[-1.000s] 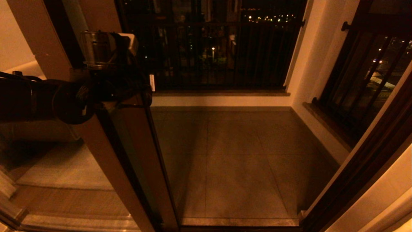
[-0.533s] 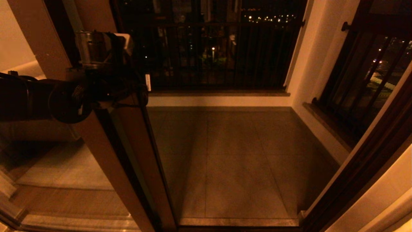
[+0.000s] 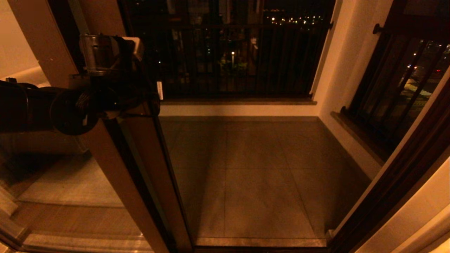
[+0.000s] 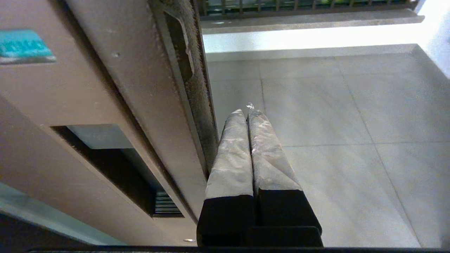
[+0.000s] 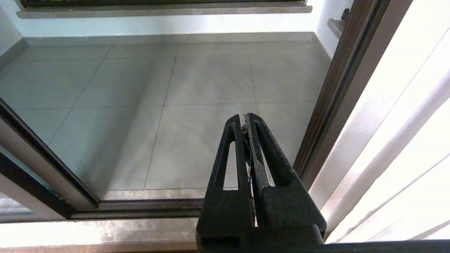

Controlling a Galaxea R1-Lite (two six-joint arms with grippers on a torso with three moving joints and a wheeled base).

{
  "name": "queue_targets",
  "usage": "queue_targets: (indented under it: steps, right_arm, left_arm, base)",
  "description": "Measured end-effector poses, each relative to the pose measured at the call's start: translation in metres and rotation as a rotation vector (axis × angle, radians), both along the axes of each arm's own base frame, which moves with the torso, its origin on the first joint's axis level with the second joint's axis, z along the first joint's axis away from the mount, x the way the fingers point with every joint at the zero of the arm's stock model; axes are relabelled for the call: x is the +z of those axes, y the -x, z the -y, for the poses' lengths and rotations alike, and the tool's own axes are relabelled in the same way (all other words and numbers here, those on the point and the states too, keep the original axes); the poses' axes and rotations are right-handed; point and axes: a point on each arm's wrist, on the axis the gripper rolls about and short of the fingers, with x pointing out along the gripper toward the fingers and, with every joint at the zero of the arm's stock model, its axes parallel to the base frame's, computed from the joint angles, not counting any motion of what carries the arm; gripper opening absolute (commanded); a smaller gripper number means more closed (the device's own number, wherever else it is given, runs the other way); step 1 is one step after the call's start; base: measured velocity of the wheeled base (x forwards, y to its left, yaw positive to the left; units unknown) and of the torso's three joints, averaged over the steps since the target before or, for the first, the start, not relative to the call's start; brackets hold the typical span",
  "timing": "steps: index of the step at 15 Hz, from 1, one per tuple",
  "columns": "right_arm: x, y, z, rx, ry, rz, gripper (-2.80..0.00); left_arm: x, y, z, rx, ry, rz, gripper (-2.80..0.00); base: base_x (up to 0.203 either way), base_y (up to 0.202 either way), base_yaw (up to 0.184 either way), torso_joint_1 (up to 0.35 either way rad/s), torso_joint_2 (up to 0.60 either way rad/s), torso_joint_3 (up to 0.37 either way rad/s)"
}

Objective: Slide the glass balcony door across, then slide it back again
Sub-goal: Open the slid door

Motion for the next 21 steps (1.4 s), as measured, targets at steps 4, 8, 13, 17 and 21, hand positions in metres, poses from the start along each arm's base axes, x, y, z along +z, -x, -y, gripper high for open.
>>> queue_targets:
  steps: [4,8,13,17,21]
  right_arm:
    - [0.000,0.000,0.000,0.000,0.000,-0.001,-2.80]
    - [0.000,0.000,0.000,0.000,0.000,0.000,-2.80]
    - [0.000,0.000,0.000,0.000,0.000,0.000,-2.80]
    - [0.000,0.000,0.000,0.000,0.000,-0.001,-2.80]
    - [0.000,0.000,0.000,0.000,0.000,-0.001,-2.80]
  left_arm:
    - [0.000,0.000,-0.008,0.006,0.002,-0.001,-2.80]
    - [-0.002,0.002,-0.012,0.007,0.000,-0.009,-2.80]
    - [0.001,0.005,-0.013,0.010,0.001,-0.004,-2.80]
    - [0.009,0.010,-0.013,0.008,0.008,0.018,-2.80]
    - [0.027,0.037,-0.017,-0.005,0.024,0.065,-2.80]
  base:
    - [0.000,0.000,0.000,0.000,0.00,0.000]
    - [0.000,0.000,0.000,0.000,0.00,0.000]
    - [0.000,0.000,0.000,0.000,0.00,0.000]
    - [0.000,0.000,0.000,0.000,0.00,0.000]
    - [0.000,0.000,0.000,0.000,0.00,0.000]
